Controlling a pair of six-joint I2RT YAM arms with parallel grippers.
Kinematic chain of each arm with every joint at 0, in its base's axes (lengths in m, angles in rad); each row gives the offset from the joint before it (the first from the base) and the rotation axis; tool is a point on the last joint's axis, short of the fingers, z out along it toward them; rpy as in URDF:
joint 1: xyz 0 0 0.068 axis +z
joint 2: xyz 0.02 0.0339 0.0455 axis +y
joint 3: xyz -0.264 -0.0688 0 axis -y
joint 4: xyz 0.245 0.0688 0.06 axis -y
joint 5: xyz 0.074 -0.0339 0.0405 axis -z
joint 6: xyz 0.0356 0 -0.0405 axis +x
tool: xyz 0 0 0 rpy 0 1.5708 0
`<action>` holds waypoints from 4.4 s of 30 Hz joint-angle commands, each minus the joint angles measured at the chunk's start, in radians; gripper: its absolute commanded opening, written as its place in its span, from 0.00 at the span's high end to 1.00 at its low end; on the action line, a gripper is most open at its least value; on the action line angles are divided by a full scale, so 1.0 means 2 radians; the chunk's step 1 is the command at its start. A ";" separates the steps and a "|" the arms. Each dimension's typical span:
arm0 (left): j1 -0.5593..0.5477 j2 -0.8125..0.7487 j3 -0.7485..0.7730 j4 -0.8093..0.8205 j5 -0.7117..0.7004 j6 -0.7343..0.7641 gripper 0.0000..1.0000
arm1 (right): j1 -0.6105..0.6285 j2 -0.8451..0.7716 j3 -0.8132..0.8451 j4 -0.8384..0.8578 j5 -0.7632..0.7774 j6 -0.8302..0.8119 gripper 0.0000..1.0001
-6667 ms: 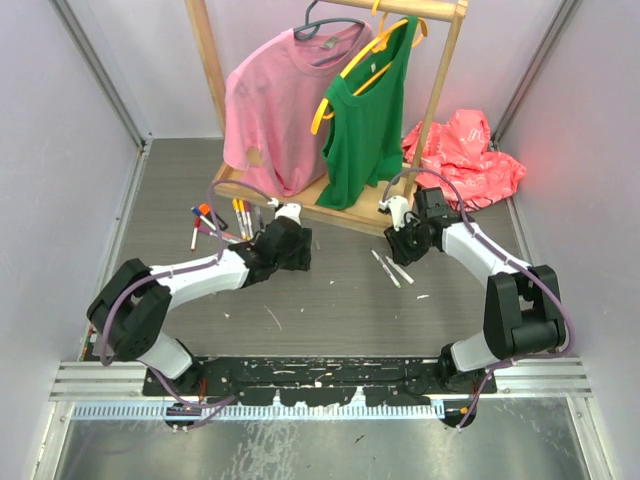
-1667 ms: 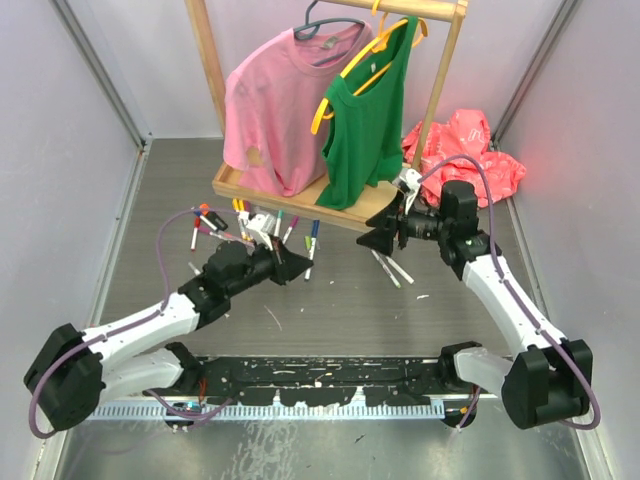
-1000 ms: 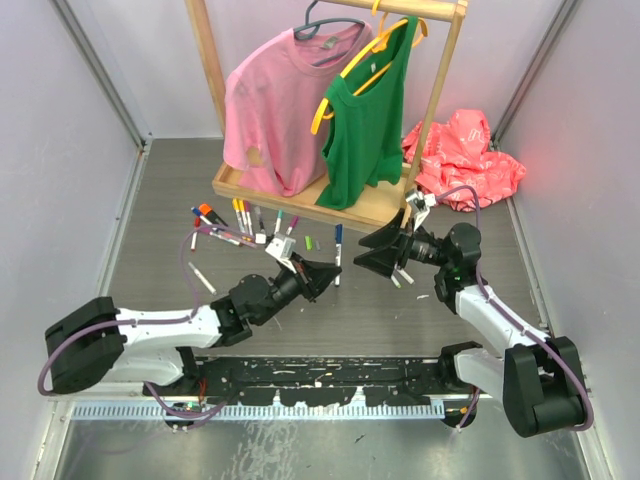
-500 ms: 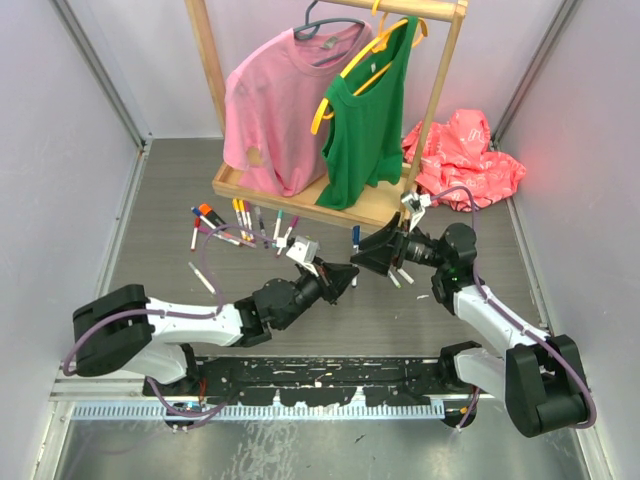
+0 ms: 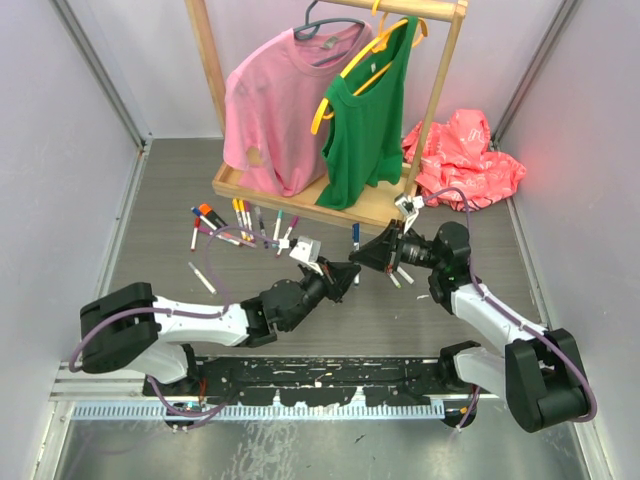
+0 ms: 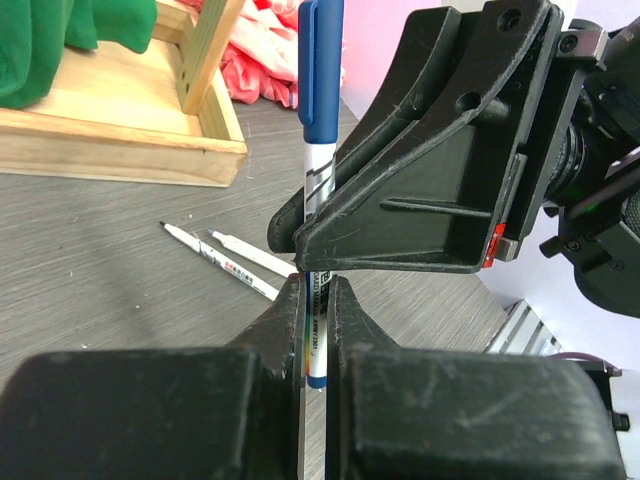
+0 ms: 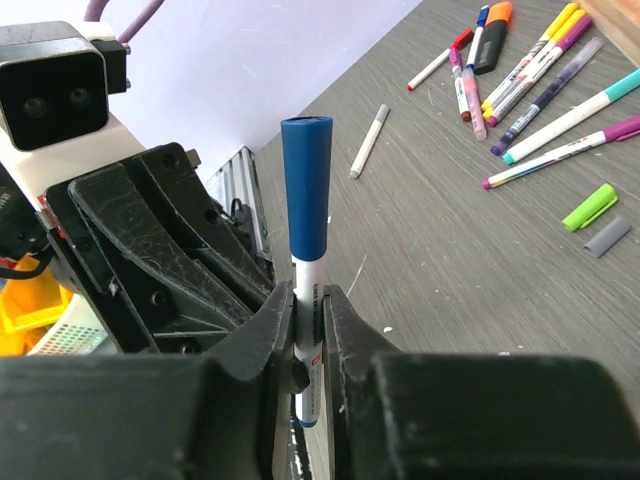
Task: Open the pen caps
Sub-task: Pick up the pen from the center of the board, then open the pen cap from the pen, then place the pen at the center of the board.
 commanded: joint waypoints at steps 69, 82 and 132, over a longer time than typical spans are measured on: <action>0.215 0.076 0.033 0.127 0.428 -0.188 0.84 | -0.015 0.044 0.135 -0.332 -0.127 -0.297 0.99; 0.220 -0.073 0.050 -0.023 0.293 0.019 1.00 | -0.014 0.057 0.140 -0.354 -0.139 -0.317 0.99; 0.314 -0.008 -0.059 0.015 0.378 -0.179 1.00 | -0.088 0.227 0.250 -0.642 0.387 -0.606 0.93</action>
